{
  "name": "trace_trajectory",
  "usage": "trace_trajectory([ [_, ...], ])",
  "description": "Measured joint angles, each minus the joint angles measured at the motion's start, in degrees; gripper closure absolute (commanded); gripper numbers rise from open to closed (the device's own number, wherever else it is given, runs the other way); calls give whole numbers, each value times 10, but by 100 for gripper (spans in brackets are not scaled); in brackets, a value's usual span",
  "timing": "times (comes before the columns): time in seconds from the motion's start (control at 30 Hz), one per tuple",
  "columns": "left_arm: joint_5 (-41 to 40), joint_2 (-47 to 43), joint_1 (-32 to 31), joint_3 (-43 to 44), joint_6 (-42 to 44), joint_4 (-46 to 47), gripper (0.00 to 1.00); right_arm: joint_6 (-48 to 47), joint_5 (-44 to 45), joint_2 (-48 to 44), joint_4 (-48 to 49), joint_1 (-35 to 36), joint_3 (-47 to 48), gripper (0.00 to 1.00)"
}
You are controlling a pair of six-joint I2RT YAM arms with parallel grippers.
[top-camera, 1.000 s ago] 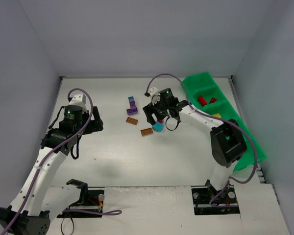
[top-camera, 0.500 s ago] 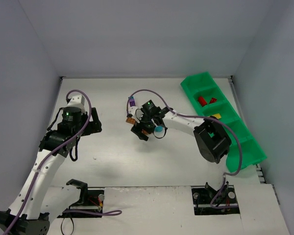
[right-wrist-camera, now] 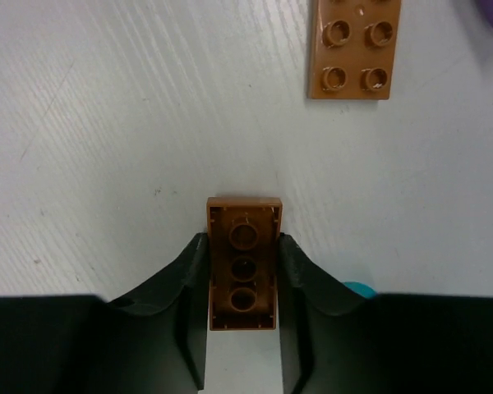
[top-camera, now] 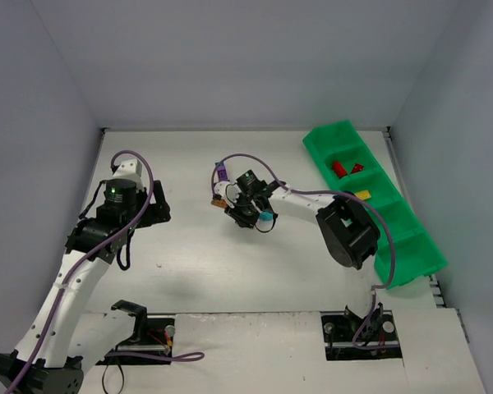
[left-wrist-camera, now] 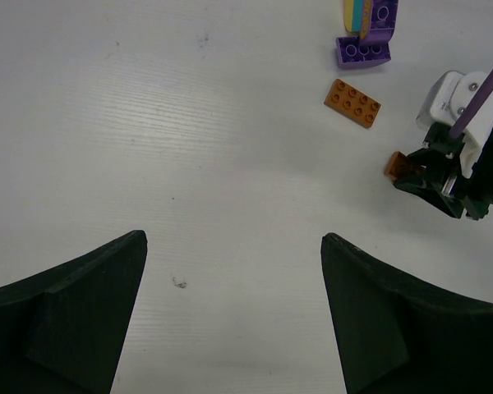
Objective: Sort the legos into containers by color
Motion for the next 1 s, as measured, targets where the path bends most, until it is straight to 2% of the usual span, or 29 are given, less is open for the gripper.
trace_trajectory([
  [0.07, 0, 0, 0, 0, 0, 0, 20, 4, 3, 0, 4, 0, 0, 100],
  [0.23, 0, 0, 0, 0, 0, 0, 20, 23, -4, 0, 8, -15, 0, 100],
  [0.4, -2, 0, 0, 0, 0, 0, 20, 106, -5, -7, 52, -84, 10, 100],
  [0.7, -15, -2, 0, -1, 0, -1, 20, 284, 156, -29, 148, -237, 120, 100],
  [1.0, -26, 2, 0, -1, -1, -1, 20, 418, 275, 1, 163, -303, 174, 99],
])
